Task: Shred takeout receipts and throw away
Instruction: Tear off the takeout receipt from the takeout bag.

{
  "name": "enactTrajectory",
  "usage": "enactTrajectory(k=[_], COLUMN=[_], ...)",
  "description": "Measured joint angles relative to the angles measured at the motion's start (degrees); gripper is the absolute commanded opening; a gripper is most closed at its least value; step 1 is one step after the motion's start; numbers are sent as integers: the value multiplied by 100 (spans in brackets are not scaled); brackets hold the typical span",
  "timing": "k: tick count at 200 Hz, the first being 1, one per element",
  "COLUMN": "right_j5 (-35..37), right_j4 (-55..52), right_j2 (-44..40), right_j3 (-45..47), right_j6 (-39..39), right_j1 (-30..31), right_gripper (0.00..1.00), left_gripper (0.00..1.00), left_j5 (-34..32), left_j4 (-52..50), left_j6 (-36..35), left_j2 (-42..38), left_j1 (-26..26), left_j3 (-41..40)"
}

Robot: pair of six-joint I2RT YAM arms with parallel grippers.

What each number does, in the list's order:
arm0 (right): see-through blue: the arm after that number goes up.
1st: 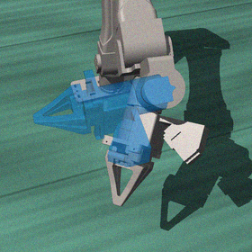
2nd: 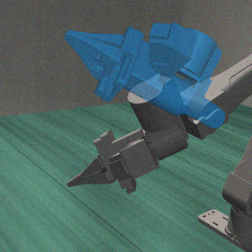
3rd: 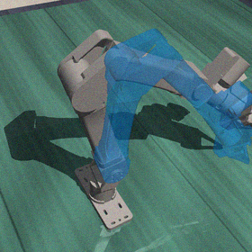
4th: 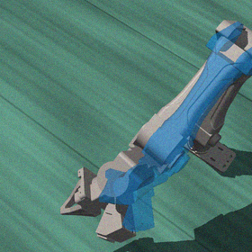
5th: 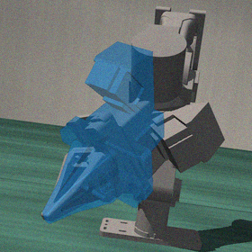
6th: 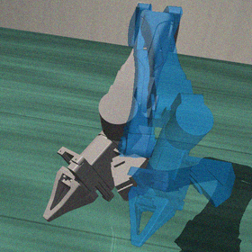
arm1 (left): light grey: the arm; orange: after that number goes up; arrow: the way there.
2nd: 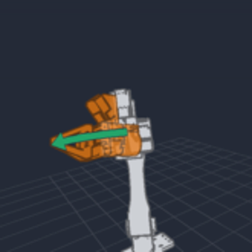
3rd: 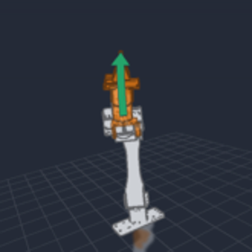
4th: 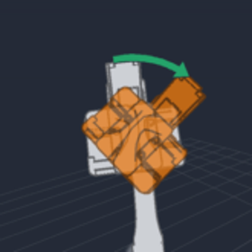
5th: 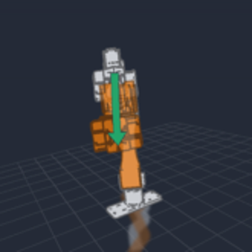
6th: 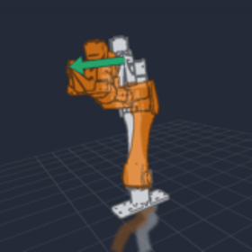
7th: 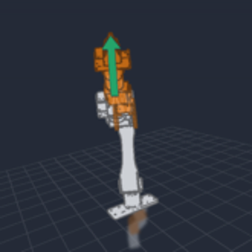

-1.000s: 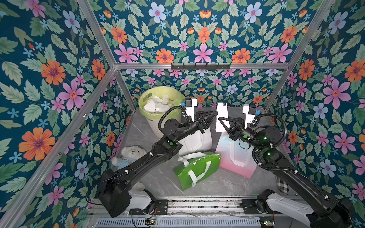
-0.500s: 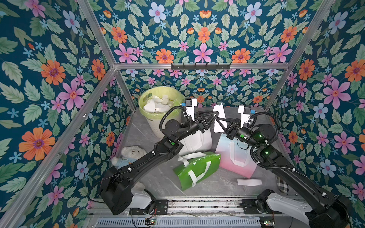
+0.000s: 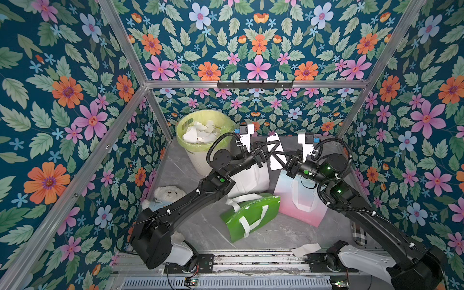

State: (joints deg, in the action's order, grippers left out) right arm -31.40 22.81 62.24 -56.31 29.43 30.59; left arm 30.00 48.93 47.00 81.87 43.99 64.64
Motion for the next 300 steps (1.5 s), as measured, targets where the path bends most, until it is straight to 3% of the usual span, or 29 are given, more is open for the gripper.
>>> enactTrajectory(k=[15, 33, 56, 69, 95, 120, 161, 191, 210, 242, 300], right_j5=[9, 142, 590, 986, 2168, 3187, 4142, 4498, 4662, 4662, 4658], right_j4=[-238, -570, -940, -1207, -1589, -1397, -660, 96, 501, 831, 909], right_j2=[-9, -162, -518, -758, -1128, -1165, -629, -271, -131, 114, 358], right_j3=[-87, -57, 76, 131, 201, 533, 743, 811, 791, 662, 431], right_j6=[-122, -321, -695, -1036, -2070, -3788, -6345, -7506, -7868, -8113, -8212], right_j1=[0, 0, 0, 26, 439, 1185, 1711, 1899, 1945, 1971, 1971], right_gripper=[20, 58, 90, 96, 99, 99, 99, 98, 92, 73, 3], left_gripper=[0, 0, 0, 0, 0, 0, 0, 0, 0, 0, 0], left_j5=[0, 17, -184, -431, -1045, -1591, -1976, -2135, -2203, -2238, -2238], left_j4=[-63, -282, -616, -868, -1515, -2103, -2623, -3056, -3316, -3576, -3735], left_j6=[-59, -98, -229, -254, -177, 131, 734, 1021, 1158, 1298, 1408], left_j2=[2, -52, -181, -260, -337, -358, -391, -396, -396, -393, -393], left_j1=[0, 4, 17, 15, 17, 17, 28, 63, 63, 70, 70], left_j3=[11, 35, 94, 122, 302, 520, 638, 824, 905, 935, 960])
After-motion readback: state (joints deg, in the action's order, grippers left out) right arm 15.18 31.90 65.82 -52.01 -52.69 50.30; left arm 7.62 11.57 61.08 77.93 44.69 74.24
